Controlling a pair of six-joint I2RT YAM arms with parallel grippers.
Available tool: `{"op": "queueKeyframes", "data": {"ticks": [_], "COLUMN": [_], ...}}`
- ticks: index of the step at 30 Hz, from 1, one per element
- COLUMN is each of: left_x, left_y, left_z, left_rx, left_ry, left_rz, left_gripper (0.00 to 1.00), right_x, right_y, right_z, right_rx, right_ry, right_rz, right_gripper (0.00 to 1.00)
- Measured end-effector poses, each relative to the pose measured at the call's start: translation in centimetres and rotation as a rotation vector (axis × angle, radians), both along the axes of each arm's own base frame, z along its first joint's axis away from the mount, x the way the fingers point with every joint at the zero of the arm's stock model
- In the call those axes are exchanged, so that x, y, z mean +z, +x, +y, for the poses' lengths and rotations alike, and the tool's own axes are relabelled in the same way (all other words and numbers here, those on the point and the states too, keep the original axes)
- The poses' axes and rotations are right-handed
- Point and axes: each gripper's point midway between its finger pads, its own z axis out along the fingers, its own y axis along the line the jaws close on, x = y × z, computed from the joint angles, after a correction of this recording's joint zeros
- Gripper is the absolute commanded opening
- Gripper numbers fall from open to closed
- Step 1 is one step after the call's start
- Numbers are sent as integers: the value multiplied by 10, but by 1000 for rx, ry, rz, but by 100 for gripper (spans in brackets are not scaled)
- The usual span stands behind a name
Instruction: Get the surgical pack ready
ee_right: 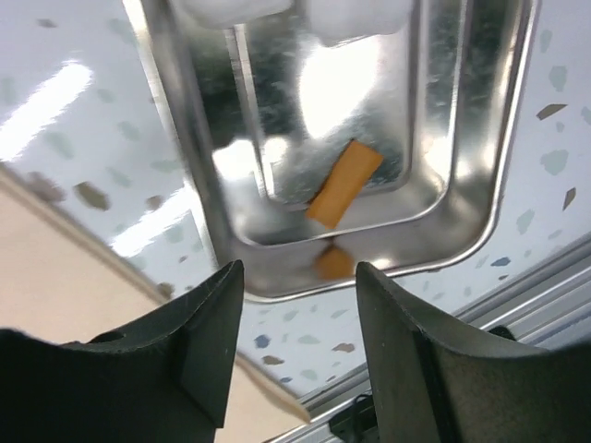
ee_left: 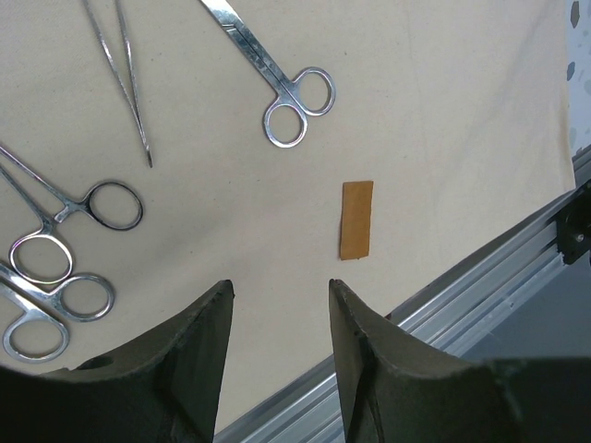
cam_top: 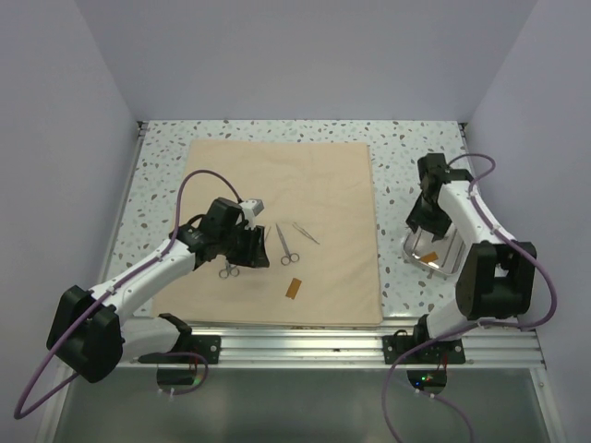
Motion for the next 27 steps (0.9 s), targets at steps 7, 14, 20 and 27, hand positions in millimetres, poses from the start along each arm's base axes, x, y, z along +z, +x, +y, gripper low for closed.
{"op": "queueKeyframes", "data": {"ticks": [7, 14, 20, 27], "left_x": [0, 8, 24, 28], "left_y": [6, 29, 48, 48], "left_z": [6, 20, 27, 26], "left_rx": [31, 119, 188, 204], "left_ry": [12, 47, 39, 21], "left_rz": [-10, -61, -105, -110], "left_gripper": [54, 58, 59, 59], "right_x": [37, 9, -22, -37], "right_y": [12, -36, -81, -83], "right_z": [149, 271, 342, 368], "right_rx": [191, 318, 411, 381], "right_ry": [144, 222, 258, 308], "right_rz": [-127, -41, -8, -21], "right_gripper": [56, 57, 55, 47]}}
